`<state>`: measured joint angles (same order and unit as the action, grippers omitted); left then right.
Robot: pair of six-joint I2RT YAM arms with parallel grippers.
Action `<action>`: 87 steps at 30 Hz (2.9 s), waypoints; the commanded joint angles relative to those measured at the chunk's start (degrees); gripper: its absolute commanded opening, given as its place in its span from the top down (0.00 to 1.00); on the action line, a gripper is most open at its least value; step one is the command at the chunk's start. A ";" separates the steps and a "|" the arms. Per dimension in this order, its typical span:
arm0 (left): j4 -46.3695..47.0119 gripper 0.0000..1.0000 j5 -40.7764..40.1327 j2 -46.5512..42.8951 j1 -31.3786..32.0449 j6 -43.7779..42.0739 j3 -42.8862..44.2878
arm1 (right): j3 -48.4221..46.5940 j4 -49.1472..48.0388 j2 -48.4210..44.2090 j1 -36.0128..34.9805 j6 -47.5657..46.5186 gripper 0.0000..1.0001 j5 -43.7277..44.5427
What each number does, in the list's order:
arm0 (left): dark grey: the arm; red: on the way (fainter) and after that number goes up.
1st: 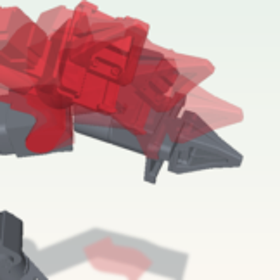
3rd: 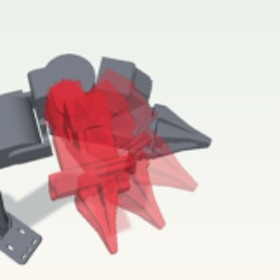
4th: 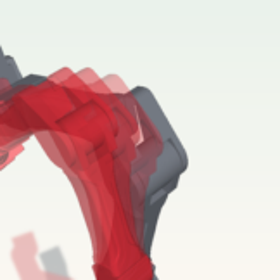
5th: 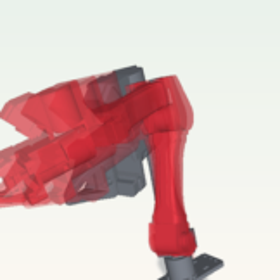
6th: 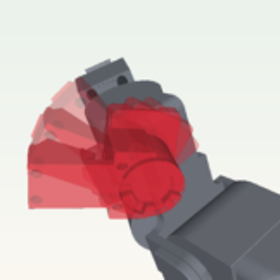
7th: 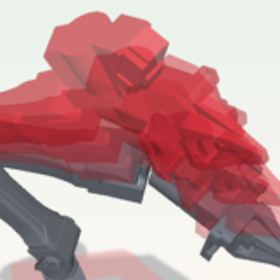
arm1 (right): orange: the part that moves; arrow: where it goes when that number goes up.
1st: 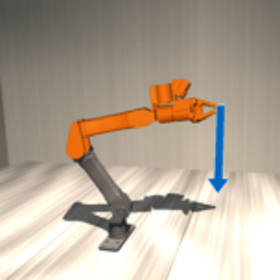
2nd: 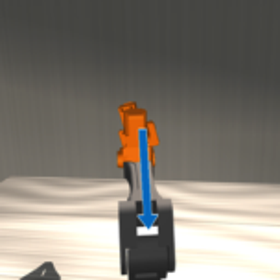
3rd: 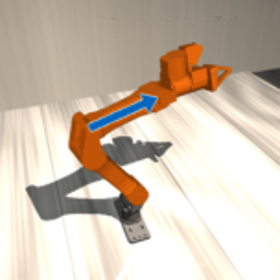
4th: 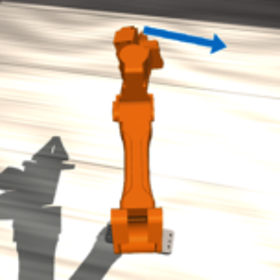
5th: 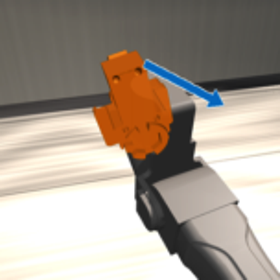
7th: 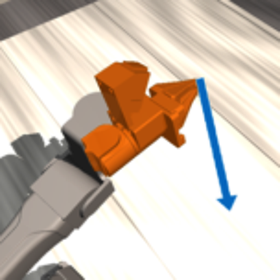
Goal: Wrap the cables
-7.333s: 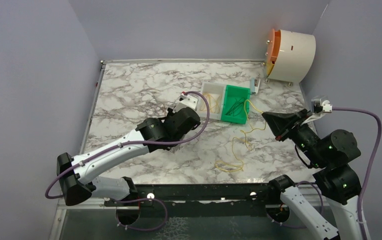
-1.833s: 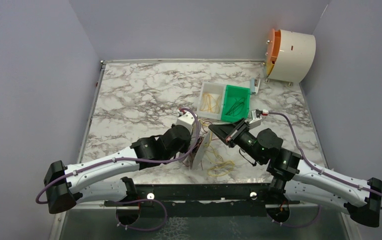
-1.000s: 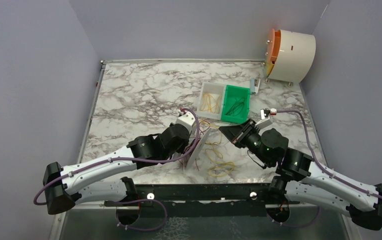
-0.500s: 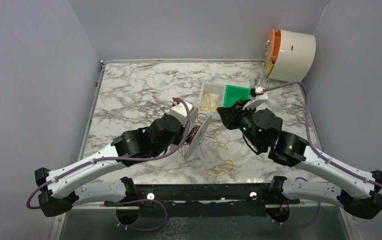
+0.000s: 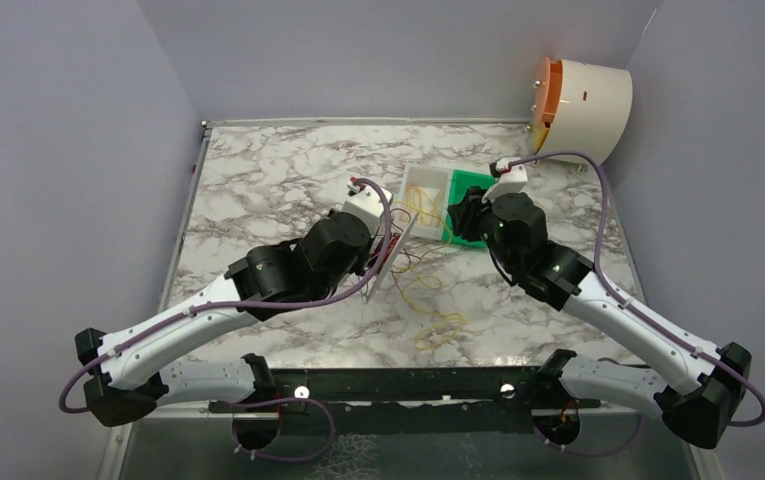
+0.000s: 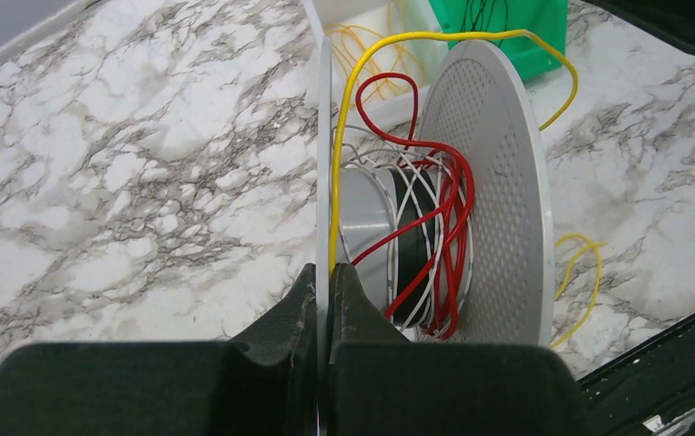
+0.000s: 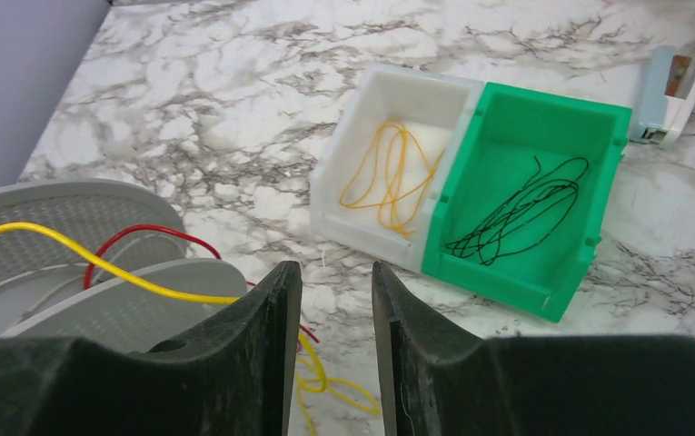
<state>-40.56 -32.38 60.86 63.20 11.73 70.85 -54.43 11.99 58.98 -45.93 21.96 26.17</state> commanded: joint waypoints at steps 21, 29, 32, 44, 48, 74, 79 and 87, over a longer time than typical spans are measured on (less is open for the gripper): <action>0.71 1.00 9.46 7.75 -16.63 -2.60 16.31 | 16.35 -13.49 8.60 11.82 5.53 0.30 -39.05; -0.25 1.00 9.36 8.13 -16.71 -1.71 19.50 | 18.31 -20.55 14.65 11.77 2.21 0.29 -45.00; -0.65 1.00 10.34 8.19 -16.75 -1.47 20.21 | 20.33 -25.83 16.05 11.75 1.49 0.29 -43.12; -3.06 1.00 14.10 7.53 -16.71 -1.00 22.00 | 28.75 -58.64 25.03 11.75 -10.20 0.29 -41.97; -3.86 1.00 14.72 7.77 -16.72 -0.83 22.73 | 28.18 -65.10 30.28 11.80 -12.03 0.29 -43.00; -5.97 1.00 17.08 5.12 -16.71 1.02 26.60 | 35.87 -80.99 29.72 11.74 -11.05 0.90 -47.17; -5.87 1.00 18.70 4.26 -16.71 1.84 28.35 | 38.92 -71.97 20.00 11.74 -9.30 0.99 -44.28; -3.16 1.00 24.79 1.79 -16.71 0.98 29.34 | 33.63 -37.71 5.97 11.74 5.47 0.99 -31.97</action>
<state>-49.91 -12.99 65.52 46.61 12.45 97.80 -17.34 -46.09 69.89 -34.39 18.79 -14.33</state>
